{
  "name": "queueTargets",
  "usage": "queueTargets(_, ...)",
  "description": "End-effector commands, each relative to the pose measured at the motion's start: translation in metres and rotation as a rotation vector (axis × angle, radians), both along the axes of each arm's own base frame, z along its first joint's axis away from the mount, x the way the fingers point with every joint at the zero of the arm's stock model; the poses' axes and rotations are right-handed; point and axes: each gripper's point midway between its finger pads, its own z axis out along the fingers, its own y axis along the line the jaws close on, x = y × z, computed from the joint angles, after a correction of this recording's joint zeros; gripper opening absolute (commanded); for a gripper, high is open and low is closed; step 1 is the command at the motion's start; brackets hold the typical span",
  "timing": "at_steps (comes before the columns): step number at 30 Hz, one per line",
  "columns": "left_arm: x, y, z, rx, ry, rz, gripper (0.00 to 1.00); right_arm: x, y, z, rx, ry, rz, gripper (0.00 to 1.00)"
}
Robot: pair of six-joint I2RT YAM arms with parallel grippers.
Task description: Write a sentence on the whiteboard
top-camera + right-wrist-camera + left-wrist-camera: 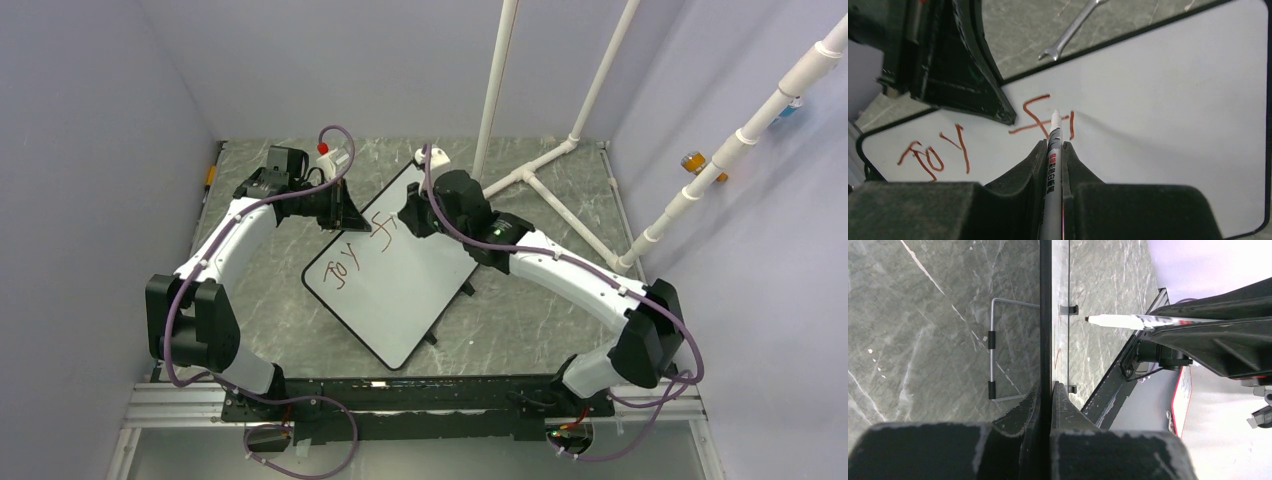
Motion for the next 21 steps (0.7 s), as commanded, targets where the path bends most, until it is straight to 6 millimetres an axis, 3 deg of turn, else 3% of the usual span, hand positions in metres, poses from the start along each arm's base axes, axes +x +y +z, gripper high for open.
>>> queueTargets(1,0.015,0.004,0.020,0.044,-0.188,-0.007,0.00,0.020,0.011,0.037,0.065,-0.076,-0.031,0.00)
queueTargets(7,0.014,0.004,0.021,0.044,-0.190,-0.008,0.00,0.036,0.016,0.026,0.046,-0.063,-0.053,0.00)
queueTargets(15,0.015,0.005,0.020,0.051,-0.178,-0.002,0.00,0.036,0.011,0.001,0.010,-0.021,-0.063,0.00)
queueTargets(21,0.017,0.007,0.019,0.062,-0.175,0.012,0.00,0.034,0.003,0.008,0.010,-0.031,-0.076,0.00)
